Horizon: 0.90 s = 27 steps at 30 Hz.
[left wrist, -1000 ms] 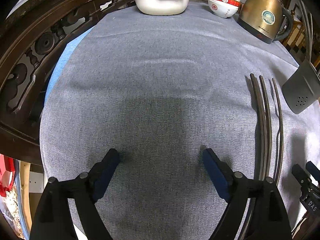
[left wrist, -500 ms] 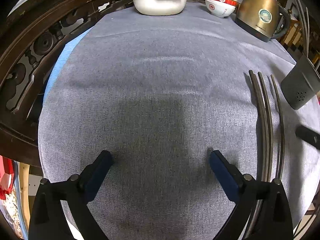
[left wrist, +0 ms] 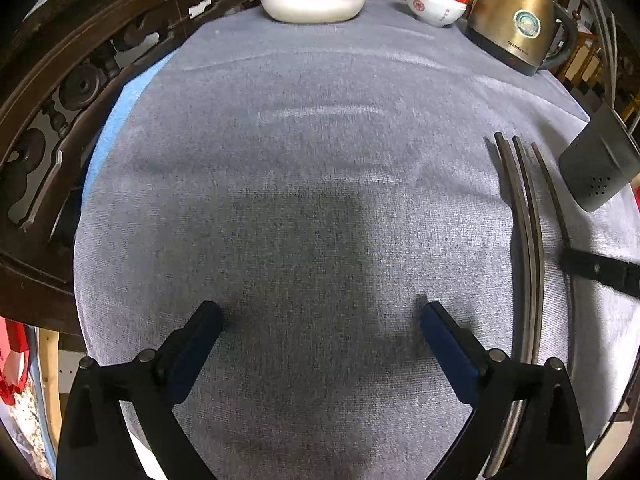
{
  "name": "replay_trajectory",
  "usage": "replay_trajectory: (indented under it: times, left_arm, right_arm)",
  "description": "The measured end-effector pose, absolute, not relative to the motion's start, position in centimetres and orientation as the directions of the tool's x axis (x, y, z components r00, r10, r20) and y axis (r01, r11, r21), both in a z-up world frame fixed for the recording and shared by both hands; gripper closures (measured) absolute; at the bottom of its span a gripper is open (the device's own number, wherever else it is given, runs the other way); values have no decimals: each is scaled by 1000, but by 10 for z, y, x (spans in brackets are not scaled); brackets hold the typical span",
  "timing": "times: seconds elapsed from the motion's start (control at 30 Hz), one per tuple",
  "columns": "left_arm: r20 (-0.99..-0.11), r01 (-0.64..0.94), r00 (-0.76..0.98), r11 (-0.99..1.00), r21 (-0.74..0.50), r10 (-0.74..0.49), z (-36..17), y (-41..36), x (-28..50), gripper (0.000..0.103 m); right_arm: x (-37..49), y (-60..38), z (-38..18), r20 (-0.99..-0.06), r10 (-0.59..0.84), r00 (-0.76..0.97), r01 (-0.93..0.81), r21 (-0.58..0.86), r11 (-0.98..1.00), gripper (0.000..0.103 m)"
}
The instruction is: Organize utensils
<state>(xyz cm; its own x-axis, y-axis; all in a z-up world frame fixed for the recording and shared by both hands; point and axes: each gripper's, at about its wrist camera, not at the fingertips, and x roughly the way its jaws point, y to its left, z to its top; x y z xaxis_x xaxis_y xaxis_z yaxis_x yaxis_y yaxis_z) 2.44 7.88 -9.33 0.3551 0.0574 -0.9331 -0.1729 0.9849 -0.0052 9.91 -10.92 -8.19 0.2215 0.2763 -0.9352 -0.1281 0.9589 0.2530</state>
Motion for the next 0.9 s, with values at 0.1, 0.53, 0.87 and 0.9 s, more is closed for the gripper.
replay_trajectory:
  times: [0.1, 0.53, 0.87, 0.9]
  left_arm:
    - [-943, -174, 332, 982, -69, -7, -88, 76, 31, 4]
    - [-963, -52, 269, 998, -29, -14, -76, -2, 76, 13]
    - [-971, -67, 231, 997, 48, 62, -80, -8, 80, 16]
    - [-975, -71, 209, 995, 62, 76, -85, -5, 79, 18]
  right_arm:
    - [92, -114, -80, -954, 225, 196, -202, 185, 962, 97]
    - [73, -165, -83, -910, 354, 214, -207, 312, 927, 95]
    - [67, -190, -85, -872, 440, 216, -224, 394, 891, 95]
    - [68, -193, -86, -869, 445, 217, -223, 400, 889, 95]
